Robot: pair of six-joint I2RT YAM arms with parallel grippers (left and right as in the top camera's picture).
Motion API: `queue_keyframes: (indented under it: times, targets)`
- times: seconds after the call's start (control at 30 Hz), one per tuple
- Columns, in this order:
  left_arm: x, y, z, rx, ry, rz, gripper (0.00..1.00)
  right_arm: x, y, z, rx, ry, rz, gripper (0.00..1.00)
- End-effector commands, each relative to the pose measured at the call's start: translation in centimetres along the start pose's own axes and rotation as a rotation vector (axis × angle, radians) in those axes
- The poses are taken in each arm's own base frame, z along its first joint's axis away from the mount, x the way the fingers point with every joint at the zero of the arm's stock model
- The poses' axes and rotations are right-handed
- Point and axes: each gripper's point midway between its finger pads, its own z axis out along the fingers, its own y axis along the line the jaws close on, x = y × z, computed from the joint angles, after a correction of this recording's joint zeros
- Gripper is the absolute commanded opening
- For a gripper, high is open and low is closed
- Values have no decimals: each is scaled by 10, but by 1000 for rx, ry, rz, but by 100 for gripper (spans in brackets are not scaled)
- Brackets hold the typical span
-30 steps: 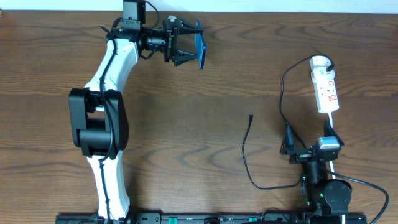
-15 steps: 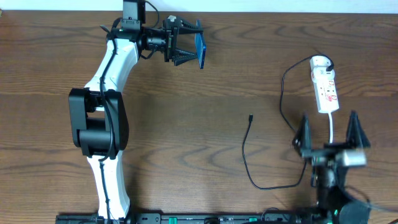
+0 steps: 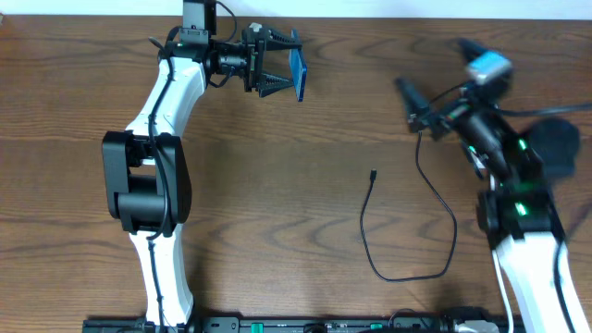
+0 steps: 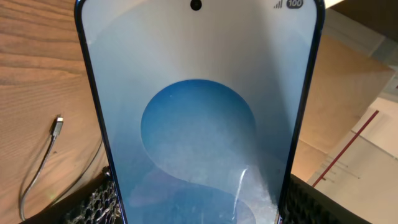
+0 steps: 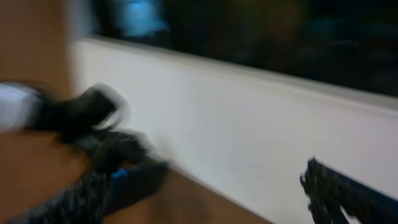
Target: Plug charger to phone and switch on socket
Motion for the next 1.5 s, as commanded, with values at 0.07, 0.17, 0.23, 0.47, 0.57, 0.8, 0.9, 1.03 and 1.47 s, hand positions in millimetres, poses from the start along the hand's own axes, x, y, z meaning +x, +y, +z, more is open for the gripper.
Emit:
queue_keyframes:
  times: [0.07,0.17,0.23,0.47,0.57,0.8,0.9,1.03,1.47]
  targets:
    - [14,-19,-6,21,15,30,77,18,29,31,-262,28,363,99]
    - [14,-19,-6,21,15,23,77,32,21,47,-241,70,435,99]
    - [14,-19,-6,21,15,23,77,40,17,56,-212,125,487,99]
    - [9,-18,-6,11,-11,15,77,75,-14,70,198,488,538,99]
    - [6,-16,-6,4,-29,12,77,70,-11,71,275,554,513,99]
    - [2,-15,-6,-5,-52,12,77,55,47,98,36,516,545,99]
    - [2,-15,-6,-5,-52,12,77,71,44,103,146,546,612,99]
    - [2,-15,-6,-5,-52,12,77,82,62,112,138,575,644,93]
    - [-3,-13,-7,-17,-84,-4,77,86,59,116,232,715,668,88]
